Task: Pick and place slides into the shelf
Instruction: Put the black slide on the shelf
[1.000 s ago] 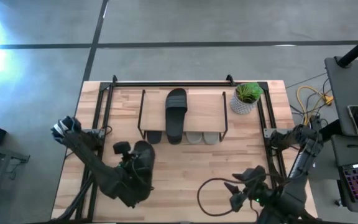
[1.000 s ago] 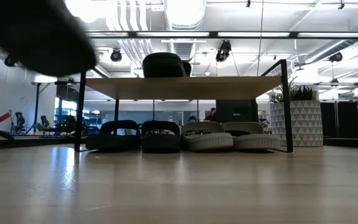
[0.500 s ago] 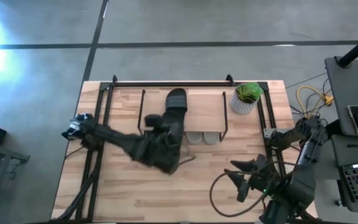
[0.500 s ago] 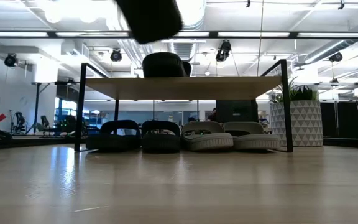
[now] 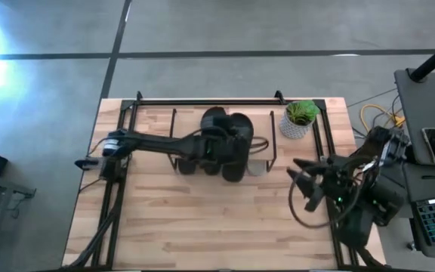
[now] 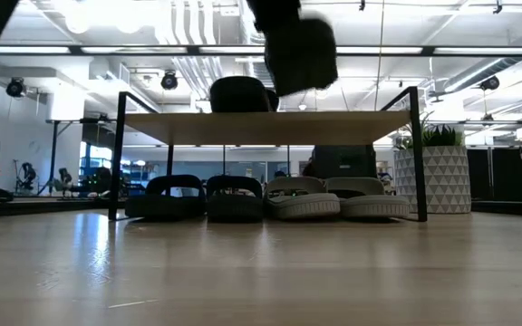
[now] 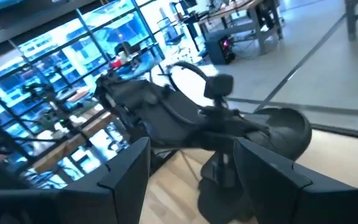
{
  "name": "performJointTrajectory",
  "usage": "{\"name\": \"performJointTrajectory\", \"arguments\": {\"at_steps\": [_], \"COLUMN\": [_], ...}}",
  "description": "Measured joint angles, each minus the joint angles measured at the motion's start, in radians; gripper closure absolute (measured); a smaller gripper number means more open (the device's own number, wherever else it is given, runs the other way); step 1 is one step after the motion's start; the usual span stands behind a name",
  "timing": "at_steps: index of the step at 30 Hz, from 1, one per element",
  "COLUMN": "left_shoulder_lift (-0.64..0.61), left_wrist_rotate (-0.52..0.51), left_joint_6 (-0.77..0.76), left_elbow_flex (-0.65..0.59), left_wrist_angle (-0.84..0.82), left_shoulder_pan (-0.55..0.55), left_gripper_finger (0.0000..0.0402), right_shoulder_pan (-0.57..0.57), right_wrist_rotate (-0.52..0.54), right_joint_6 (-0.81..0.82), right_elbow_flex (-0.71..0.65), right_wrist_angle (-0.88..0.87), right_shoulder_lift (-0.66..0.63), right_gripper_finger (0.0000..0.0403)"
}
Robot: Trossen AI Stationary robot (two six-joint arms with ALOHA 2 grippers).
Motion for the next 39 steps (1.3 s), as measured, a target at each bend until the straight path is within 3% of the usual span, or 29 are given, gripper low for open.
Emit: {"name": "performJointTrajectory", "arguments": {"at_steps": [5, 17, 27, 34, 39], "left_shoulder_lift": [0.072, 0.197, 0.256, 0.254, 0.254], "left_wrist_rotate": [0.029, 0.054, 0.093, 0.102, 0.23], "left_joint_6": [0.059, 0.11, 0.122, 0.099, -0.049], "left_elbow_flex": [0.046, 0.329, 0.336, 0.335, 0.335], "left_wrist_angle": [-0.001, -0.005, -0.138, -0.141, -0.227], "left_shoulder_pan": [0.078, 0.137, 0.181, 0.182, 0.183], "left_gripper_finger": [0.0401, 0.0402, 0.0402, 0.0398, 0.0356], "right_shoulder_pan": [-0.034, -0.055, -0.059, -0.059, -0.059], "right_wrist_rotate": [-0.01, -0.051, -0.072, -0.075, -0.097], "right_joint_6": [-0.055, 0.019, 0.058, 0.068, 0.069], "right_elbow_flex": [-0.002, -0.052, -0.066, -0.066, -0.066], "right_wrist_angle": [0.0, 0.0, 0.0, 0.0, 0.0], "right_shoulder_lift": [-0.024, -0.021, -0.024, -0.023, -0.023], "right_gripper_finger": [0.018, 0.018, 0.0179, 0.0179, 0.0179]}}
